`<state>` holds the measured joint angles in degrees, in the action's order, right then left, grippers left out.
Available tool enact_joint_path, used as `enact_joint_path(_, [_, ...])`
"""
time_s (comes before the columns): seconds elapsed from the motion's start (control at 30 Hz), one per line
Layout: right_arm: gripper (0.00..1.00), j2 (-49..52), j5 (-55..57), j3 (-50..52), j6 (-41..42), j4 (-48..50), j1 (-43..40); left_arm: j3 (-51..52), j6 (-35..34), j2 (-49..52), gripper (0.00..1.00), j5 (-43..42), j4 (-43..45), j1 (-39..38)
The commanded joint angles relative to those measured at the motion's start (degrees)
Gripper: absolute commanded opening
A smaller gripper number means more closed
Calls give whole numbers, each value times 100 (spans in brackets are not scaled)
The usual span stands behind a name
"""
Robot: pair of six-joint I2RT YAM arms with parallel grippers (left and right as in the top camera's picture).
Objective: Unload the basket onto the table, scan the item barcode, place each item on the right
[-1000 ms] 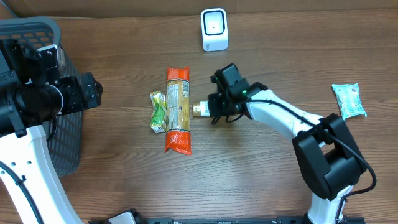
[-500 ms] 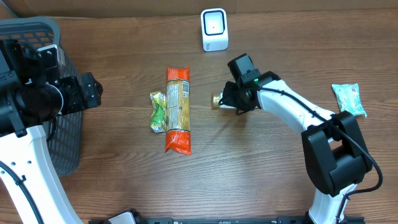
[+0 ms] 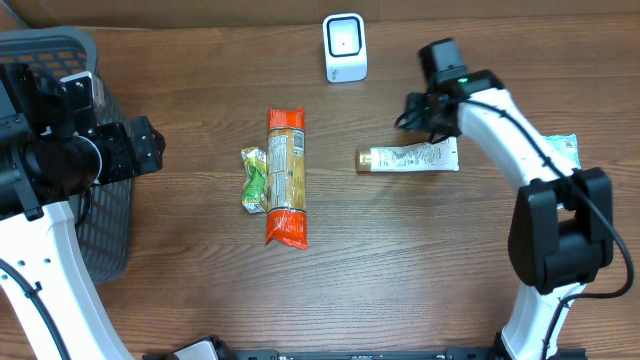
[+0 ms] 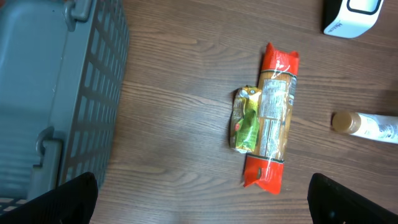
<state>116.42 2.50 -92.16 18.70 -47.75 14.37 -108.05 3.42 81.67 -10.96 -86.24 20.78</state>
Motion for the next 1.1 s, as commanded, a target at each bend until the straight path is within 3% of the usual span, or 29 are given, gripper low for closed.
enact_joint_path(0.0, [50,332,-269,-81,-120,229,-286,-37,109,44,100,-50,-11,20])
enact_joint_path(0.17, [37,695,-302,-81,-116,374,-330,-37,109,44,99,-50,-11,20])
enact_joint_path(0.3, [18,841,-181,-81,-114,389,-330,-37,109,44,100,-50,-11,20])
enact_joint_path(0.43, [9,866,-9,-79,-24,164,-350,-37,109,44,100,-50,-11,22])
enact_joint_path(0.6, [7,866,2,-81,413,-387,-352,-37,109,44,100,-50,-11,20])
enact_joint_path(1.07, [8,866,-1123,-81,398,-1978,-48,-37,109,46,100,-50,-11,20])
